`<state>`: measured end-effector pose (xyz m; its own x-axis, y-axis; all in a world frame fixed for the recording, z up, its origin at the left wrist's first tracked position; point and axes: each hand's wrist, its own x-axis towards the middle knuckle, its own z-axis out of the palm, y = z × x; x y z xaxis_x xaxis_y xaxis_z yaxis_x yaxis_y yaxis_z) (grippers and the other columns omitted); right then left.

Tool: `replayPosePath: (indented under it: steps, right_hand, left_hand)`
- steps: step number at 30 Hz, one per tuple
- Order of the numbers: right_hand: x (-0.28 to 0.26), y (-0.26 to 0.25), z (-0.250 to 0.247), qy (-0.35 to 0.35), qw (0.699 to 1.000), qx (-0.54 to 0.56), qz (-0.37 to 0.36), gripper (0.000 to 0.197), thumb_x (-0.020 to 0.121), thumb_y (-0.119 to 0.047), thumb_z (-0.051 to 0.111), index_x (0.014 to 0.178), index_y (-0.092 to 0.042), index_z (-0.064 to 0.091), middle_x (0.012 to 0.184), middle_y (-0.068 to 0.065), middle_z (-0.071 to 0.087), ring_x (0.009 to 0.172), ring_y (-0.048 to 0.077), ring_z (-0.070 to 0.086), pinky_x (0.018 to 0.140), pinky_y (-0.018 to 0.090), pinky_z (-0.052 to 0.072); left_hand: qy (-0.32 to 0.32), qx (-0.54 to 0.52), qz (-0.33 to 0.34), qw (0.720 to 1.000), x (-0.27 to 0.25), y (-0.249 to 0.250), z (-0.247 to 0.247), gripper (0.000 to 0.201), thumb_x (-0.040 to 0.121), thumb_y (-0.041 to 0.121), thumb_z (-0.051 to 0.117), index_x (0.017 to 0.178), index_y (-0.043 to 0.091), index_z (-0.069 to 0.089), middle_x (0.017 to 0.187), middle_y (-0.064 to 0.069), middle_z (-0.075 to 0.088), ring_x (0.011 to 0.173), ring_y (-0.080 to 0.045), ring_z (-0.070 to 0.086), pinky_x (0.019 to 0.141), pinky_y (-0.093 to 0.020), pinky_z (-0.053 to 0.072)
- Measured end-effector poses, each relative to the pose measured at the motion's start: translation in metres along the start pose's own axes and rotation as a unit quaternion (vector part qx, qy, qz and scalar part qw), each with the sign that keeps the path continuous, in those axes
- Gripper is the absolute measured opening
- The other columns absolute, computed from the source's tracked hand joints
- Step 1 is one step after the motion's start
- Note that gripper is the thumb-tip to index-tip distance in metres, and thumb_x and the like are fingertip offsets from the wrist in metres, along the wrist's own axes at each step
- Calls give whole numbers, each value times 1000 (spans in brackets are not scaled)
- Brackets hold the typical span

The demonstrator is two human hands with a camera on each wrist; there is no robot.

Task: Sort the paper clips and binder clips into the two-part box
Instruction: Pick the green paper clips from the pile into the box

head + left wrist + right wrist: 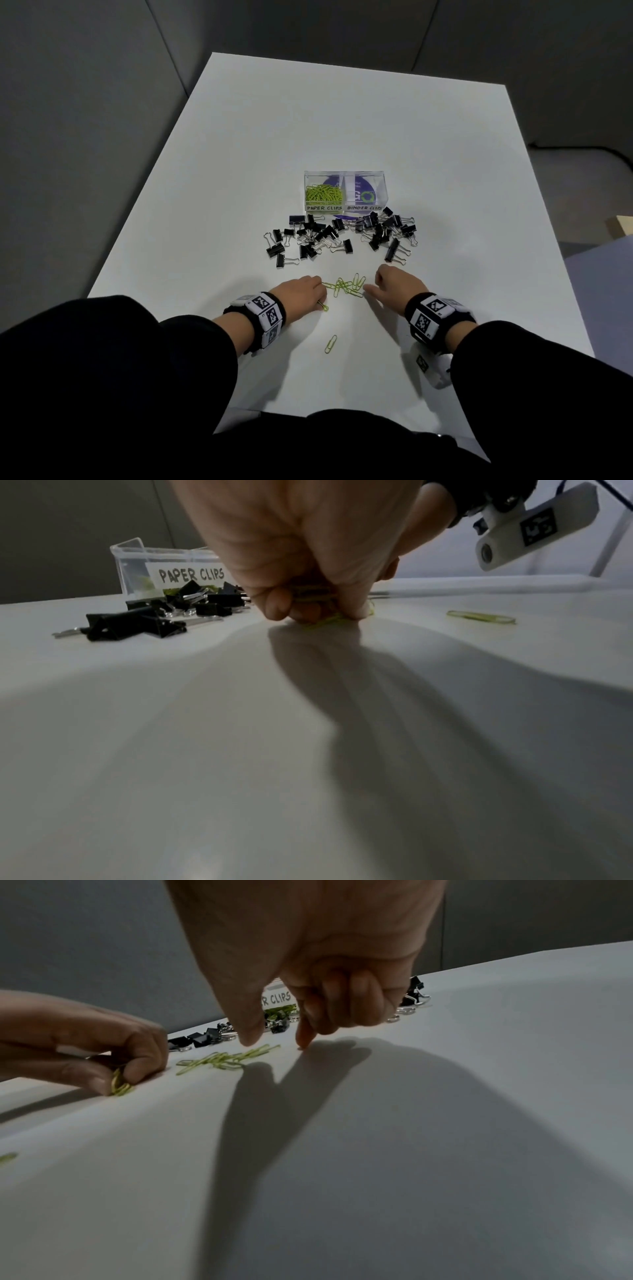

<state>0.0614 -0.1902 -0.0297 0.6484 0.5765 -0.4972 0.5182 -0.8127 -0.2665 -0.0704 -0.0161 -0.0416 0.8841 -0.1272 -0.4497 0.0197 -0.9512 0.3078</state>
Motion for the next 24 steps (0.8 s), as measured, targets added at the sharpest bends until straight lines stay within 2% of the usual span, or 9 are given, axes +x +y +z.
replayPosePath:
  steps: [2,6,9,11,15,19,24]
  right_hand:
    - [1,-3,1,0,1000,-1,-7,38,88,-48,51,97,-11,50,94,5,55,81,22,51,69,31,38]
    - [2,-18,6,1,1000,-15,-12,47,83,-58,52,94,-13,46,95,4,53,84,23,52,69,30,37]
    - [4,-30,10,3,999,-35,-21,57,80,-57,58,106,-8,48,109,9,57,99,28,56,75,34,41]
    - [6,-36,11,6,999,-33,-21,57,80,-54,59,110,-7,46,114,10,55,104,28,55,79,35,42]
    - [10,-45,12,7,999,-33,-24,56,83,-51,58,112,-5,45,117,12,54,106,29,54,81,37,43]
    - [13,-51,11,2,999,-24,-40,46,87,-43,56,109,-4,46,114,14,54,102,32,55,80,38,44]
    - [17,-47,8,-27,997,-29,-69,27,96,-26,43,111,-3,46,118,16,51,102,32,53,82,39,42]
  left_hand:
    - [-6,-6,-5,1000,2,0,-2,32,99,28,40,116,4,51,122,-11,48,114,-25,46,89,-29,36]
    - [-8,-18,-15,1000,3,-2,-4,31,98,27,41,117,4,51,123,-12,49,115,-25,45,92,-29,36]
    - [7,-47,-30,998,3,-5,-5,29,98,22,43,117,3,52,123,-13,51,116,-26,46,93,-31,37]
    - [16,-74,-39,996,3,-8,-6,28,97,19,44,120,3,51,124,-13,52,117,-26,47,94,-30,36]
    - [17,-96,-58,994,2,-11,-5,32,99,16,41,129,6,47,126,-13,48,113,-29,52,93,-33,39]
    - [27,-118,-84,989,1,-21,-4,32,96,4,38,126,4,49,124,-15,44,100,-33,57,90,-39,45]
    - [37,-159,-110,980,3,-30,-8,25,95,5,36,115,2,52,117,-14,51,101,-28,56,85,-30,41]
